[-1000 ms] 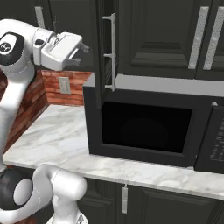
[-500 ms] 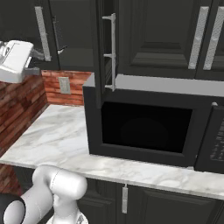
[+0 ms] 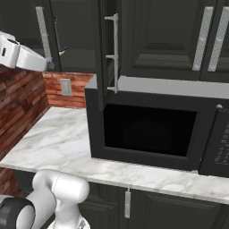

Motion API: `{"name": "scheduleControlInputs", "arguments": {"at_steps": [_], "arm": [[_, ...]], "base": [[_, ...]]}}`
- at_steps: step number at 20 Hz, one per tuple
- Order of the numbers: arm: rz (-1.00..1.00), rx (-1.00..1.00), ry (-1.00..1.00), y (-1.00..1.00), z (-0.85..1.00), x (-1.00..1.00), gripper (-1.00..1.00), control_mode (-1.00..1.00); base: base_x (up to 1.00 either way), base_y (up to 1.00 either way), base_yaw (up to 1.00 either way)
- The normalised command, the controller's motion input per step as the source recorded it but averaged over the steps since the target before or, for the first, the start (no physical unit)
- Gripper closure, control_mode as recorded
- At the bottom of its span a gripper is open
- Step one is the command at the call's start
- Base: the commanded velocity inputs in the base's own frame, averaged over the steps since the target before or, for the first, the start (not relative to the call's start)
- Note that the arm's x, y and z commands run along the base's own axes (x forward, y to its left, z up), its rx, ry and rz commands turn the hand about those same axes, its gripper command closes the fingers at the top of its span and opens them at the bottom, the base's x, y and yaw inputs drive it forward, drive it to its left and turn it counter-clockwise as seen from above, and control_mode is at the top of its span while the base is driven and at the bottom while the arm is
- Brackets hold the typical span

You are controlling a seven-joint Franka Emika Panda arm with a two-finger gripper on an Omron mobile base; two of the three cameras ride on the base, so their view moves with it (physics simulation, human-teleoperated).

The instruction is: The dining table condiment station is running low on ketchup. Refill the condiment station by opening the cabinet and taking the ketchup from the cabinet and placing it on the dining table.

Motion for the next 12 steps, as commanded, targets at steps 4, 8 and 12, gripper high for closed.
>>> {"name": "scheduleControlInputs", "arguments": {"at_steps": [4,8,12], "arm": [[0.55,0.03,0.18,-0.19,-0.06,0.25,-1.0,-1.0],[0.29,0.0,0.01,0.0,-0.08,0.42,-1.0,-1.0],[0.08,0.02,0.02,0.0,0.0,0.49,-1.0,-1.0]], "base": [[0.0,0.0,0.0],[0.0,0.0,0.0],[0.0,0.0,0.0]]}}
